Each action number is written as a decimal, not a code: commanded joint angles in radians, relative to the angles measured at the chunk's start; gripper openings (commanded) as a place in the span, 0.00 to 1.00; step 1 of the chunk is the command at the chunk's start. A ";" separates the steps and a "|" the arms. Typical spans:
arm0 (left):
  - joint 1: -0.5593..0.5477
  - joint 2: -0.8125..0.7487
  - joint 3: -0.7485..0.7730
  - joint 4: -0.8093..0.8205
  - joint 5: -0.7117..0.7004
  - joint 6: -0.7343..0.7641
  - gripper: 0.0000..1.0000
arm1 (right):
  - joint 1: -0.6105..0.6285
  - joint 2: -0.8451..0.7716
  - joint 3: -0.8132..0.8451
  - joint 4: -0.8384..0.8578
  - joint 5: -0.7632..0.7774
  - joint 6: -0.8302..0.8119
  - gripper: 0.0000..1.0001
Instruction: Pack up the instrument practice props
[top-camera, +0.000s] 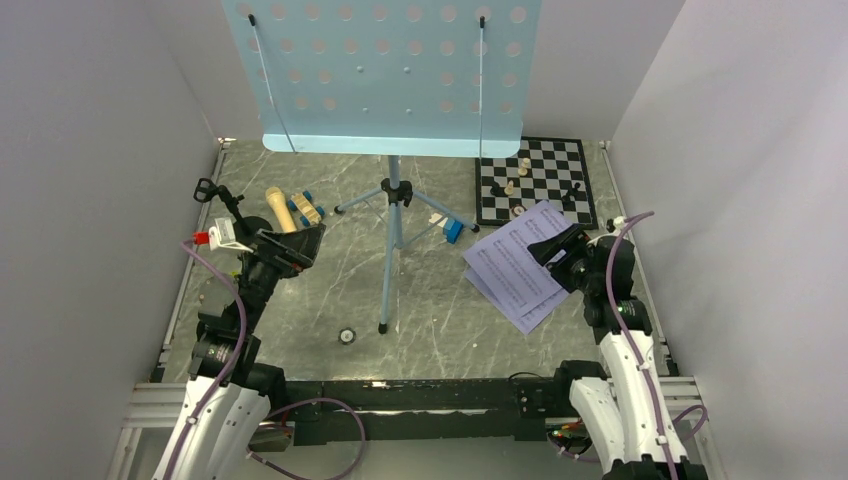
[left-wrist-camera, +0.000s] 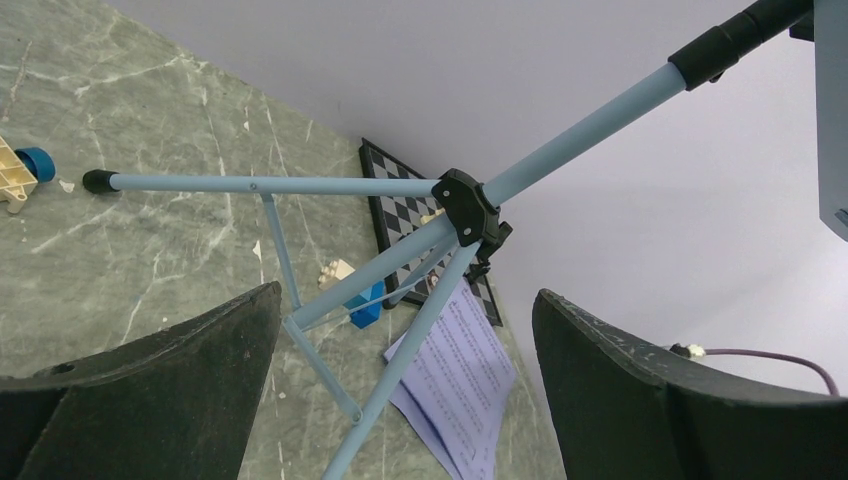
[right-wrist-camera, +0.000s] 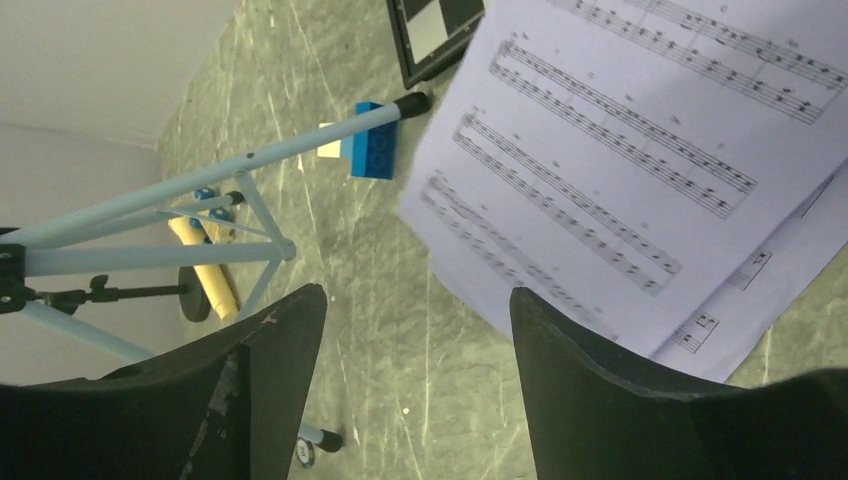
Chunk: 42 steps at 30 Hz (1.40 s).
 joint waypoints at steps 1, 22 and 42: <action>-0.006 0.004 0.024 0.018 0.025 -0.010 0.99 | 0.025 -0.015 0.092 -0.073 0.067 -0.051 0.73; -0.224 0.085 0.090 -0.070 -0.036 0.347 0.99 | 0.476 0.089 0.197 0.198 0.185 -0.355 0.72; -0.194 0.468 0.054 0.845 0.241 0.443 0.99 | 0.476 0.137 0.111 0.412 -0.021 -0.292 0.72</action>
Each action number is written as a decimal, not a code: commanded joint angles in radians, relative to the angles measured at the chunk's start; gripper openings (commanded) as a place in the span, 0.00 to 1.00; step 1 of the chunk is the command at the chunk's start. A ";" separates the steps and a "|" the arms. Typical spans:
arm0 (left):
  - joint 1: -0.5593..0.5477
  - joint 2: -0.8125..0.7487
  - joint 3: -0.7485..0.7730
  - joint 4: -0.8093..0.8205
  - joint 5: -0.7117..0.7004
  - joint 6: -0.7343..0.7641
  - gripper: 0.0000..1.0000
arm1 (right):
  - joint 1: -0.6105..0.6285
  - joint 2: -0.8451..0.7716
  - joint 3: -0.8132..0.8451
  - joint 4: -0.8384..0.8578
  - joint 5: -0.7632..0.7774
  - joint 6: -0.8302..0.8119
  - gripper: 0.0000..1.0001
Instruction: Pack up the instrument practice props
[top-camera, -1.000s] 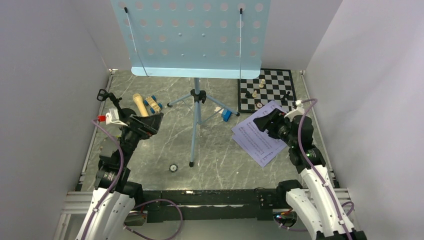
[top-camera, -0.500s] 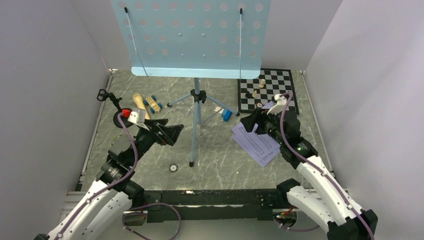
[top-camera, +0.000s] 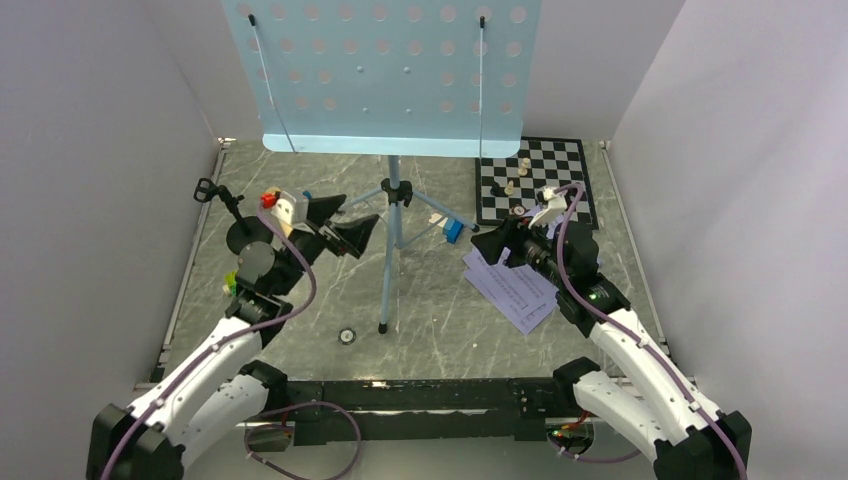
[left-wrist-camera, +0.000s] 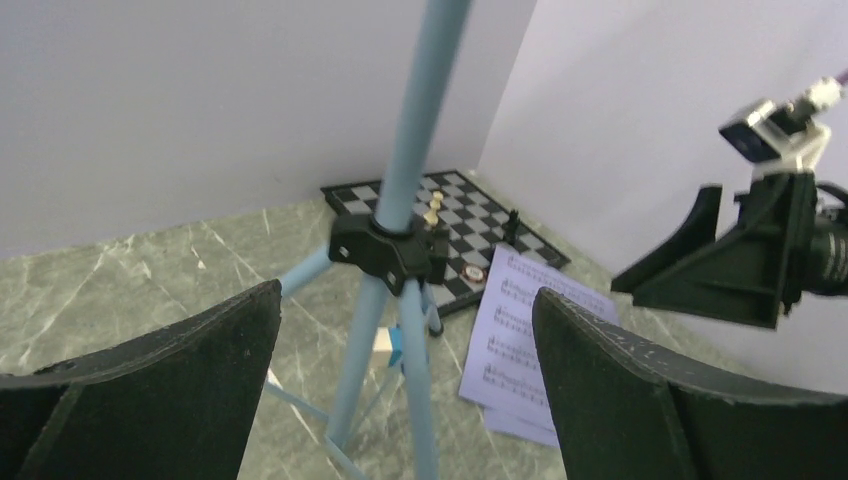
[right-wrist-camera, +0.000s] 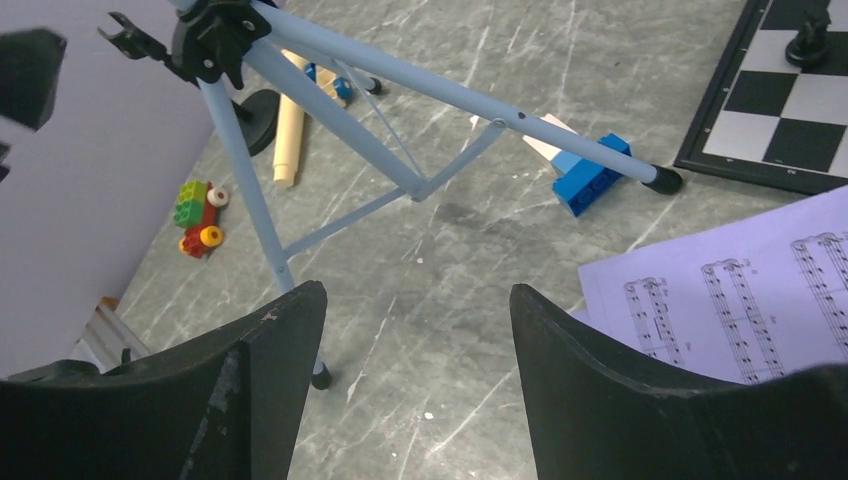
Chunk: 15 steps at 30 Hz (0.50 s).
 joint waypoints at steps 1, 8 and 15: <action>0.119 0.095 0.001 0.403 0.207 -0.176 0.99 | 0.005 0.010 0.006 0.108 -0.064 0.019 0.72; 0.142 0.269 0.148 0.496 0.289 -0.173 0.98 | 0.005 0.032 -0.015 0.154 -0.112 0.053 0.72; 0.142 0.447 0.230 0.637 0.287 -0.182 0.94 | 0.006 0.034 -0.049 0.182 -0.127 0.086 0.72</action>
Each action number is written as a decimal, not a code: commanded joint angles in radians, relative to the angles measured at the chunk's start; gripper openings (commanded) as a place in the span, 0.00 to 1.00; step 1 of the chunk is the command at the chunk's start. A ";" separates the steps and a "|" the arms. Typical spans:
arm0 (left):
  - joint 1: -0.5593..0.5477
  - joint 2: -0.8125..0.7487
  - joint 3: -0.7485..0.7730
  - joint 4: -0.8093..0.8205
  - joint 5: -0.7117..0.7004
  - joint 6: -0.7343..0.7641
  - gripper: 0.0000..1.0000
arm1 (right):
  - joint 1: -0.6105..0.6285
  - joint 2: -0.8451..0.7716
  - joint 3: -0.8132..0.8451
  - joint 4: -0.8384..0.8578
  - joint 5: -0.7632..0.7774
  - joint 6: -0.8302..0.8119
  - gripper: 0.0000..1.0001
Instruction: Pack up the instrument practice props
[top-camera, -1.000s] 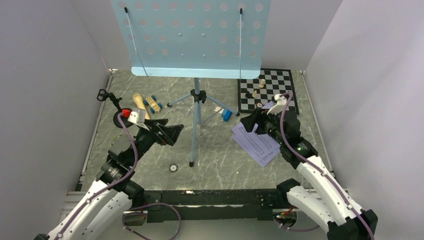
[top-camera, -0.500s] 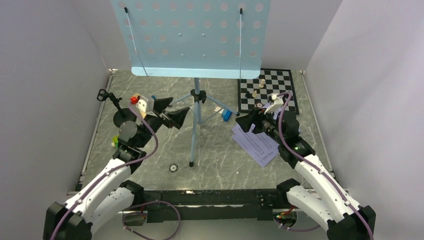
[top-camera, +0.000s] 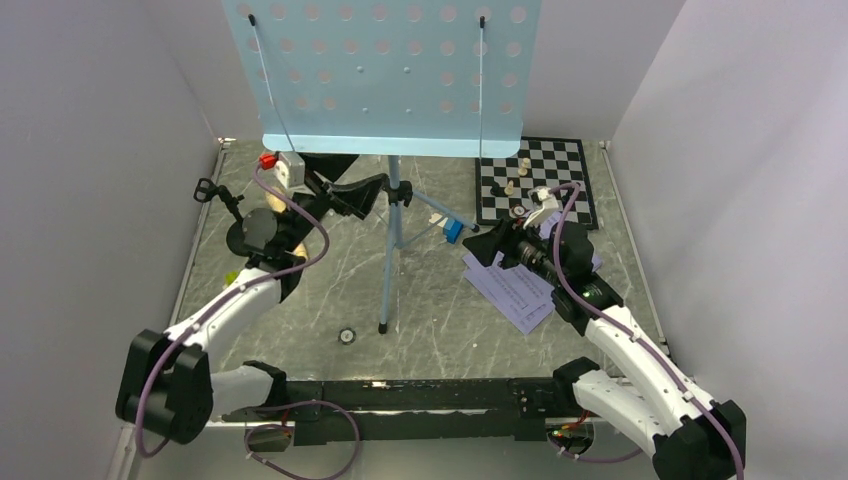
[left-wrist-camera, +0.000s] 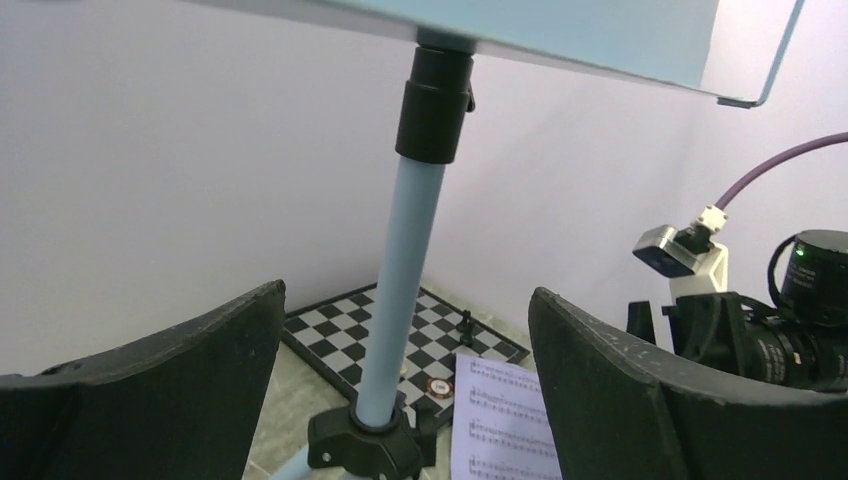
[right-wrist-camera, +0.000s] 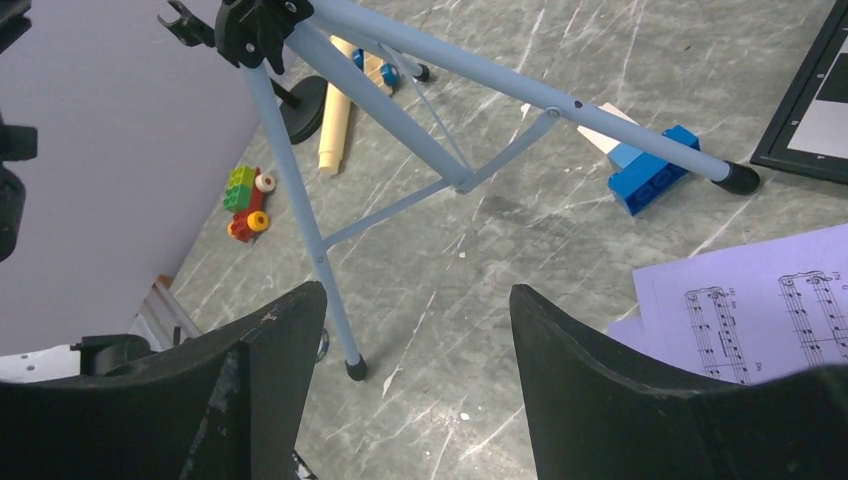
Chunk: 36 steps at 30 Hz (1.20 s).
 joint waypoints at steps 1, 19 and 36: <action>0.005 0.087 0.056 0.183 0.032 -0.029 0.94 | 0.005 -0.004 -0.024 0.086 -0.029 0.034 0.72; 0.005 0.217 0.107 0.246 0.007 0.053 0.89 | 0.005 0.067 -0.015 0.133 -0.046 0.053 0.72; -0.069 0.269 0.173 0.145 -0.056 0.210 0.90 | 0.013 0.102 0.008 0.144 -0.059 0.067 0.72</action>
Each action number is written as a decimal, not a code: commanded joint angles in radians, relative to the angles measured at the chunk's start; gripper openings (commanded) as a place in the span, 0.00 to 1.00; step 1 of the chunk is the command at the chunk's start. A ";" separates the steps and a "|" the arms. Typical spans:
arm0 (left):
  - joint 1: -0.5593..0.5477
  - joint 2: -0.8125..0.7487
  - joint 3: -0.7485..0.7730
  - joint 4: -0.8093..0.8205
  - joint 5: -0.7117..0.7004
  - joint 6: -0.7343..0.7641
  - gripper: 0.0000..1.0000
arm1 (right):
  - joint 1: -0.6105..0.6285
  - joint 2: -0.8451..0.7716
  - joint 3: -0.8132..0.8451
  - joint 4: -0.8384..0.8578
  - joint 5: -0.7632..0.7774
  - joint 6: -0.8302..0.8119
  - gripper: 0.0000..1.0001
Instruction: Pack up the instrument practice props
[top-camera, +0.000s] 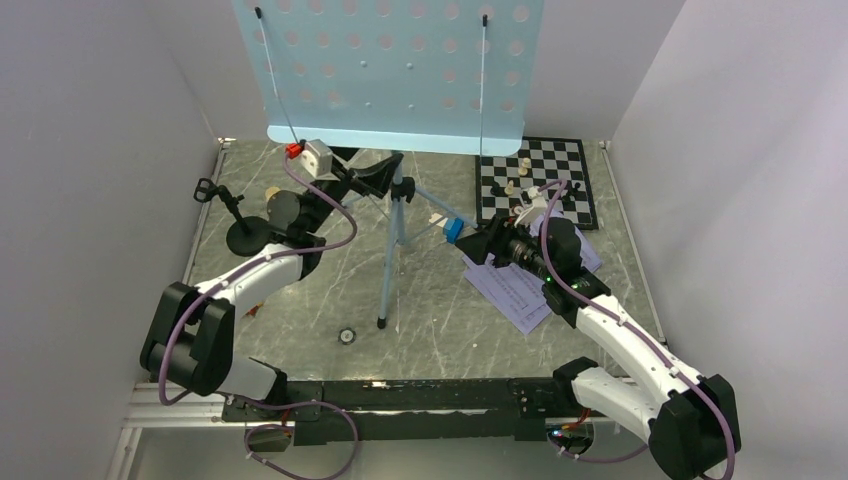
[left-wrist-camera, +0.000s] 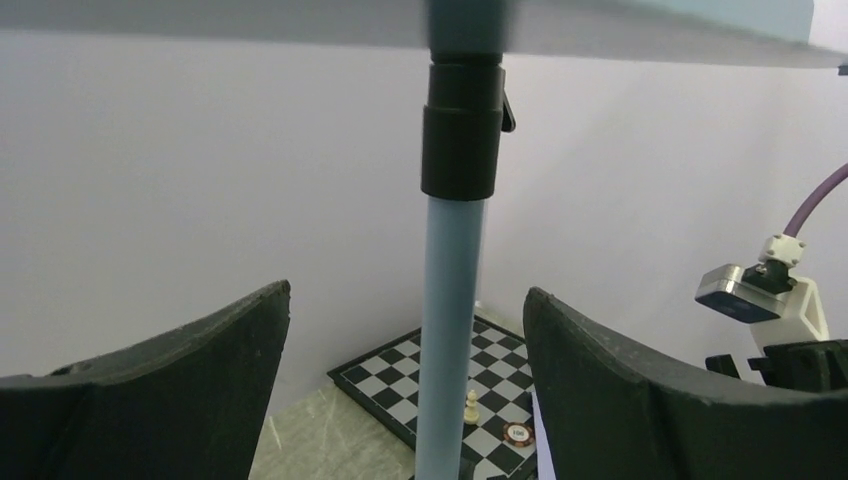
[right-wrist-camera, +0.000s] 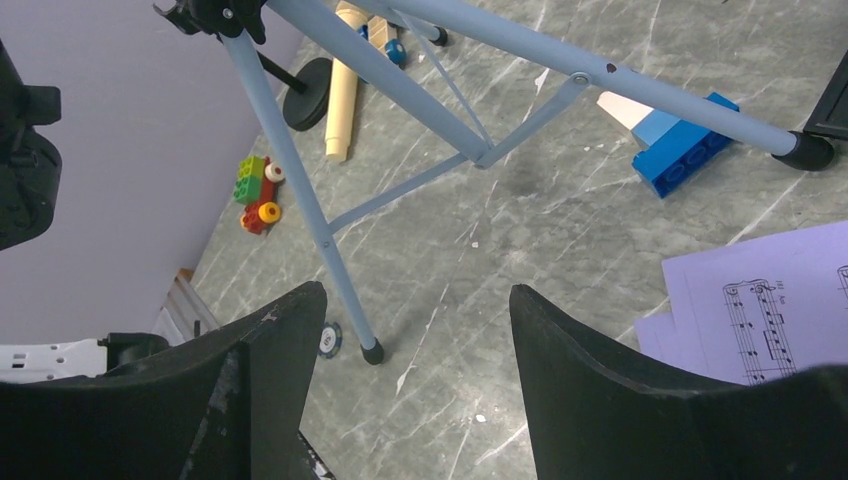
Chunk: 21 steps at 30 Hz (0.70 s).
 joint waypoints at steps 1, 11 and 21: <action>-0.028 0.019 0.032 -0.039 0.000 0.045 0.91 | 0.007 -0.005 0.036 0.048 -0.019 0.000 0.72; -0.030 0.029 0.041 -0.038 -0.014 0.058 0.95 | 0.010 0.002 0.033 0.052 -0.019 -0.003 0.72; -0.049 0.063 0.104 -0.069 0.003 0.076 0.73 | 0.016 0.046 0.061 0.078 -0.036 0.027 0.72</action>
